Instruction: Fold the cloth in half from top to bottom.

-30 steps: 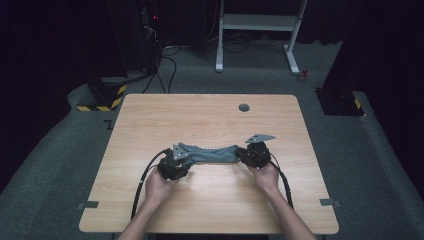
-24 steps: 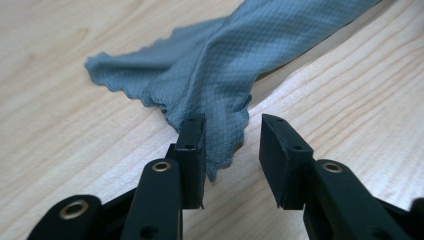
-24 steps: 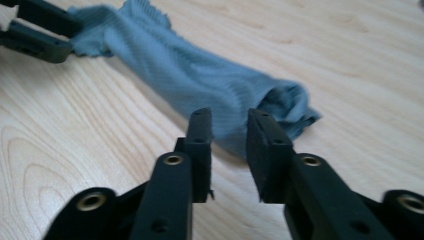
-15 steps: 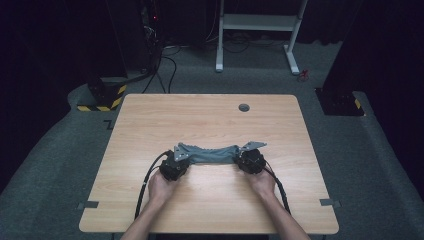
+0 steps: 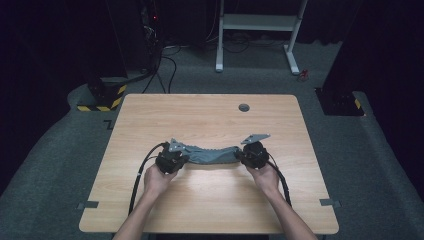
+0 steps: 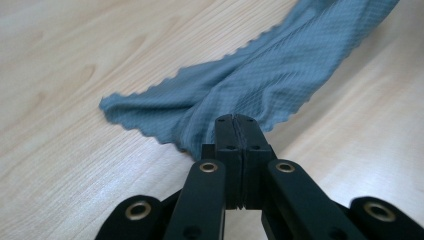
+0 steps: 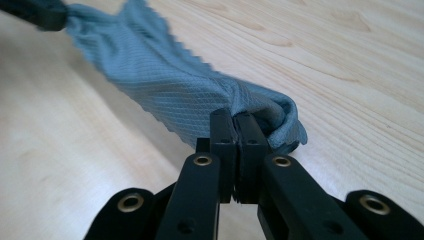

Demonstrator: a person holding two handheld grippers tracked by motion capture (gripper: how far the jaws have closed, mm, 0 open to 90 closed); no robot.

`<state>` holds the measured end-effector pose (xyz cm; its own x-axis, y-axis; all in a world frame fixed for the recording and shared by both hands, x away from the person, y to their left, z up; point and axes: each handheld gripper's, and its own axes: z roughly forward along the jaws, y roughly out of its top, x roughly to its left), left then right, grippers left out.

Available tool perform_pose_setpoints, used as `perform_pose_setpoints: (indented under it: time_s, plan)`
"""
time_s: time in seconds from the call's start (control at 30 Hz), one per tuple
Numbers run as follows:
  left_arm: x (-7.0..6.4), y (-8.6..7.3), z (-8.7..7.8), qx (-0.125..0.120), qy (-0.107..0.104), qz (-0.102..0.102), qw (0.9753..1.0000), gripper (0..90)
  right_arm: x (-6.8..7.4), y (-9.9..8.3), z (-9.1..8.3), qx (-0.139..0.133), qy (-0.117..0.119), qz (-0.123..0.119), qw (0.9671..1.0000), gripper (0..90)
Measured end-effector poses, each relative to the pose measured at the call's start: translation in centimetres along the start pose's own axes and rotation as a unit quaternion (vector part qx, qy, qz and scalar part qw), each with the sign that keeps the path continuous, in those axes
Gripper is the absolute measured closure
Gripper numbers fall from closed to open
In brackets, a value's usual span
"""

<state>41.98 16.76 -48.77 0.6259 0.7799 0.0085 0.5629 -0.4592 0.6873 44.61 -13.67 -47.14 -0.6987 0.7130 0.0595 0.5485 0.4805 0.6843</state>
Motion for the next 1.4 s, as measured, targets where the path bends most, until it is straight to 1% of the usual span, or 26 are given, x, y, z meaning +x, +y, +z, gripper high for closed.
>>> perform_pose_setpoints:
  time_s: [0.07, 0.1, 0.17, 0.2, 0.27, 0.33, 0.37, 0.4, 0.47, 0.5, 0.57, 0.6, 0.7, 0.77, 0.83, 0.9, 0.93, 0.97, 1.03, 1.13, 1.2, 1.23, 1.27, 1.3, 1.37, 1.4]
  plan:
    - [0.4, -0.5, 1.4, 0.024, 0.011, -0.009, 0.9996, 89.4, -0.7, 0.2, 1.4, 0.01, -0.007, 0.009, 0.9999, 87.7]
    - [0.5, -0.7, 1.8, 0.026, 0.012, -0.011, 0.9995, 89.4, -0.9, 0.2, 2.4, 0.017, -0.004, 0.022, 0.9996, 87.1]
    - [0.4, -0.9, 2.1, 0.022, 0.011, -0.017, 0.9995, 89.3, -1.0, 0.0, 3.7, 0.022, -0.009, 0.027, 0.9994, 81.8]
    - [0.3, -1.0, 2.1, 0.02, 0.011, -0.02, 0.9996, 89.3, -1.0, -0.1, 4.1, 0.023, -0.012, 0.028, 0.9993, 80.0]
    - [0.3, -1.0, 2.1, 0.018, 0.012, -0.02, 0.9996, 89.3, -1.1, -0.3, 4.3, 0.017, -0.007, 0.035, 0.9992, 77.9]
    - [0.3, -1.1, 1.9, 0.014, 0.008, -0.025, 0.9995, 89.3, -1.1, -0.4, 3.7, -0.001, -0.005, 0.036, 0.9994, 77.7]
    - [0.3, -1.1, 1.8, 0.013, 0.007, -0.026, 0.9996, 89.3, -1.0, -0.6, 2.9, -0.018, -0.006, 0.03, 0.9994, 77.6]
    - [0.3, -1.1, 1.8, 0.013, 0.007, -0.025, 0.9996, 89.3, -0.9, -0.8, 2.2, -0.027, -0.006, 0.027, 0.9993, 77.6]
    - [0.1, -1.2, 1.7, 0.013, 0.006, -0.022, 0.9997, 89.4, -0.6, -1.4, 1.1, -0.042, -0.007, 0.025, 0.9988, 78.0]
    - [0.1, -1.2, 1.8, 0.013, 0.006, -0.022, 0.9997, 89.3, -0.4, -1.9, 0.7, -0.04, -0.01, 0.019, 0.999, 78.6]
    - [0.0, -1.1, 1.8, 0.01, 0.007, -0.02, 0.9997, 89.3, -0.1, -2.4, 0.8, -0.037, -0.016, 0.004, 0.9992, 79.1]
    - [0.0, -1.1, 1.8, 0.008, 0.005, -0.023, 0.9997, 89.4, 0.1, -2.6, 1.0, -0.034, -0.017, 0.0, 0.9993, 79.1]
    - [0.1, -1.1, 1.7, 0.001, 0.002, -0.03, 0.9996, 89.4, 0.1, -2.7, 1.9, -0.037, -0.023, 0.004, 0.999, 77.6]
    - [0.2, -1.0, 1.5, 0.0, 0.003, -0.028, 0.9996, 89.4, -0.2, -2.3, 2.7, -0.042, -0.03, 0.017, 0.9985, 76.6]
    - [0.2, -1.0, 1.4, -0.003, 0.0, -0.034, 0.9994, 89.4, -0.6, -1.9, 3.2, -0.039, -0.029, 0.019, 0.9986, 80.4]
    - [0.1, -1.0, 1.1, -0.007, -0.002, -0.033, 0.9994, 89.4, -0.6, -1.8, 3.4, -0.034, -0.016, 0.023, 0.999, 87.6]
    - [0.0, -1.1, 0.8, -0.009, -0.004, -0.029, 0.9995, 89.4, -0.5, -1.8, 3.4, -0.03, -0.011, 0.026, 0.9992, 88.7]
    - [-0.2, -1.2, 0.6, -0.01, -0.007, -0.03, 0.9995, 89.3, -0.4, -1.9, 3.1, -0.025, -0.003, 0.022, 0.9994, 89.0]
    - [-0.3, -1.3, 0.3, -0.008, -0.014, -0.027, 0.9995, 89.1, -0.1, -2.2, 2.4, -0.021, 0.003, 0.02, 0.9996, 89.2]
    - [-0.8, -1.6, -0.6, -0.011, -0.027, -0.026, 0.9992, 89.0, 0.4, -2.6, 0.6, -0.019, 0.007, 0.01, 0.9997, 89.1]
    - [-1.4, -1.9, -1.2, -0.01, -0.034, -0.024, 0.9991, 89.0, 1.0, -2.9, -0.8, -0.016, 0.016, 0.008, 0.9997, 89.1]
    - [-1.5, -2.1, -1.4, -0.008, -0.037, -0.021, 0.999, 89.0, 1.3, -3.0, -1.3, -0.013, 0.019, 0.001, 0.9997, 89.1]
    - [-1.9, -2.3, -1.7, -0.002, -0.044, -0.019, 0.9988, 88.9, 1.6, -3.1, -1.6, -0.007, 0.023, -0.002, 0.9997, 89.1]
    - [-2.2, -2.5, -1.8, 0.001, -0.046, -0.017, 0.9988, 88.7, 2.0, -3.4, -1.9, 0.0, 0.029, -0.01, 0.9995, 89.1]
    - [-2.8, -3.2, -1.9, 0.013, -0.053, -0.017, 0.9984, 88.3, 2.5, -3.9, -2.0, 0.017, 0.034, -0.012, 0.9992, 89.1]
    - [-3.2, -3.6, -1.9, 0.023, -0.052, -0.011, 0.9983, 88.1, 2.6, -4.1, -1.8, 0.021, 0.037, -0.012, 0.9991, 89.0]
